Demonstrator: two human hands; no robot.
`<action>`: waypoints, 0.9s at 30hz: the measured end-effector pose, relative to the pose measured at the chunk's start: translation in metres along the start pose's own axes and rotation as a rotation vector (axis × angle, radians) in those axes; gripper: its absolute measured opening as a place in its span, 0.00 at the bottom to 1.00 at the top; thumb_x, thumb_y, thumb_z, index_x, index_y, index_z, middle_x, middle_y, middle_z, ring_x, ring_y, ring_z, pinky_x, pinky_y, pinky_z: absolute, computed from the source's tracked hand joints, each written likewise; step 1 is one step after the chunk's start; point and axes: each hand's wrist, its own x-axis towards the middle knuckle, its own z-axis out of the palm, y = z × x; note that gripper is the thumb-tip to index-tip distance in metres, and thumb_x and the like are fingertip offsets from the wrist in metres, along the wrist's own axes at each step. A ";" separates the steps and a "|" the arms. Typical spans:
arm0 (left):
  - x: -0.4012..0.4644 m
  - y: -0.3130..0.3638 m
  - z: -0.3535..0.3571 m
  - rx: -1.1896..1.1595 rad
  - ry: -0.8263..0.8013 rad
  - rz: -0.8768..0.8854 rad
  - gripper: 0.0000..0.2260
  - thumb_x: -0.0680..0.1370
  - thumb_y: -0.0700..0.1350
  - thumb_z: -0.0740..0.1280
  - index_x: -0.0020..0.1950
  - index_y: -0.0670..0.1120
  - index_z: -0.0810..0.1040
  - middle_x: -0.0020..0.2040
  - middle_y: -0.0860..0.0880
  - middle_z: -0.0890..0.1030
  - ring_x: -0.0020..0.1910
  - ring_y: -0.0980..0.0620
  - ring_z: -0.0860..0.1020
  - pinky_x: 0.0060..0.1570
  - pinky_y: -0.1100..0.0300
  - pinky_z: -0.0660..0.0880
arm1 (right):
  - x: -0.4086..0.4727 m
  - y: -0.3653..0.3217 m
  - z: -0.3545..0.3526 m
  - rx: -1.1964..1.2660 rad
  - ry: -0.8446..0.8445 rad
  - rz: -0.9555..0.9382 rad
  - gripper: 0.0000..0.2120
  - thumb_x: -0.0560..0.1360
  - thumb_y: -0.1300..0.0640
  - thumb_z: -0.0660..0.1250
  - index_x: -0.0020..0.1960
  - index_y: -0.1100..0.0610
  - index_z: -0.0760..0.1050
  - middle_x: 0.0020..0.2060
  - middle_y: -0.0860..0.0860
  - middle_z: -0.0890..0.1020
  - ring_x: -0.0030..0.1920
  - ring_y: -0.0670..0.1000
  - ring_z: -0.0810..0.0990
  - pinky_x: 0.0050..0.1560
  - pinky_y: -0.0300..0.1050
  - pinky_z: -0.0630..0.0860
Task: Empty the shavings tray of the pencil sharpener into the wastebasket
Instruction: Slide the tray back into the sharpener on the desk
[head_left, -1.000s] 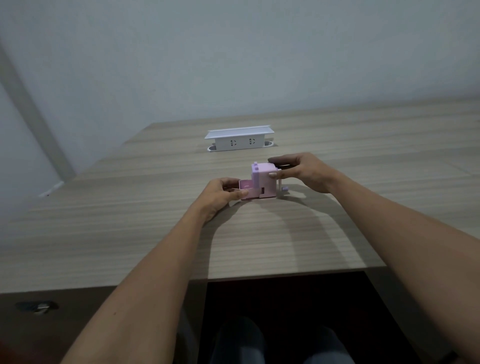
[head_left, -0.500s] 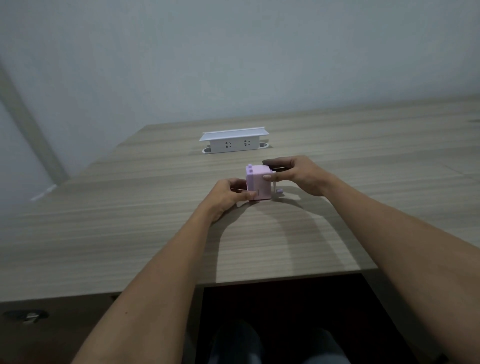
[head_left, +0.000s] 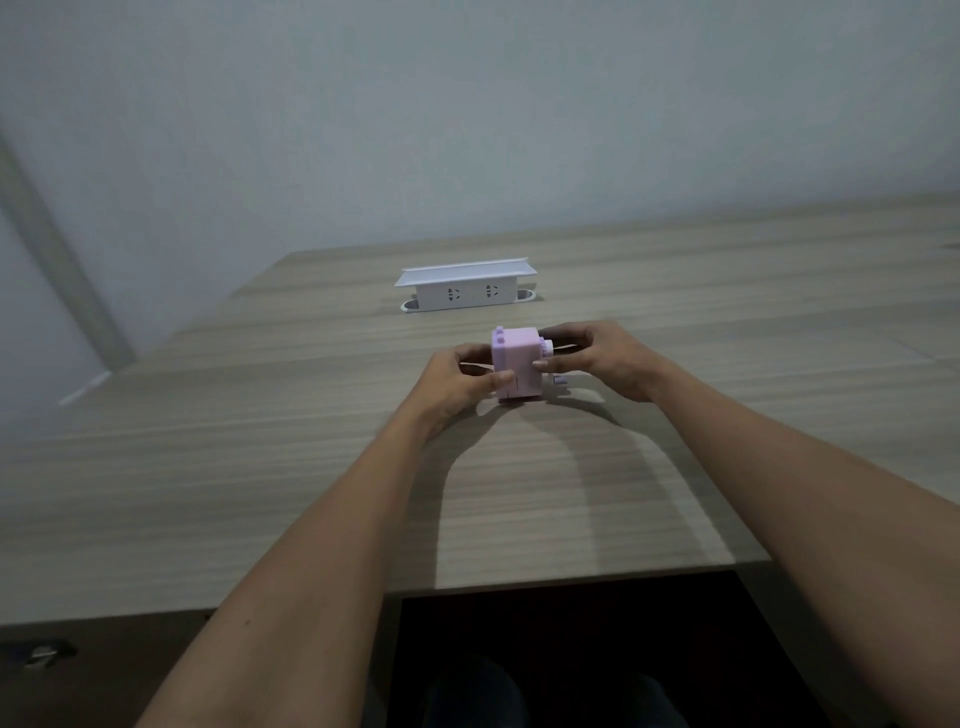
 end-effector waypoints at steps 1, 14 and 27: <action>0.005 0.003 0.000 0.000 0.009 -0.006 0.23 0.72 0.42 0.78 0.67 0.45 0.80 0.56 0.46 0.86 0.56 0.46 0.85 0.56 0.51 0.82 | 0.005 -0.001 -0.003 0.002 0.001 -0.004 0.25 0.69 0.67 0.77 0.66 0.61 0.79 0.56 0.55 0.86 0.56 0.50 0.85 0.55 0.39 0.80; 0.120 0.024 -0.009 0.110 0.000 0.055 0.25 0.73 0.42 0.76 0.69 0.43 0.78 0.61 0.47 0.84 0.59 0.48 0.82 0.61 0.53 0.77 | 0.102 0.005 -0.050 0.002 0.037 -0.053 0.25 0.72 0.67 0.75 0.68 0.60 0.78 0.57 0.55 0.85 0.52 0.48 0.85 0.48 0.35 0.80; 0.227 -0.004 0.013 0.084 0.027 0.022 0.22 0.76 0.35 0.72 0.70 0.37 0.75 0.57 0.45 0.81 0.48 0.54 0.81 0.35 0.72 0.77 | 0.195 0.058 -0.092 -0.004 0.077 -0.038 0.24 0.73 0.66 0.74 0.68 0.62 0.76 0.59 0.59 0.83 0.55 0.51 0.82 0.58 0.52 0.80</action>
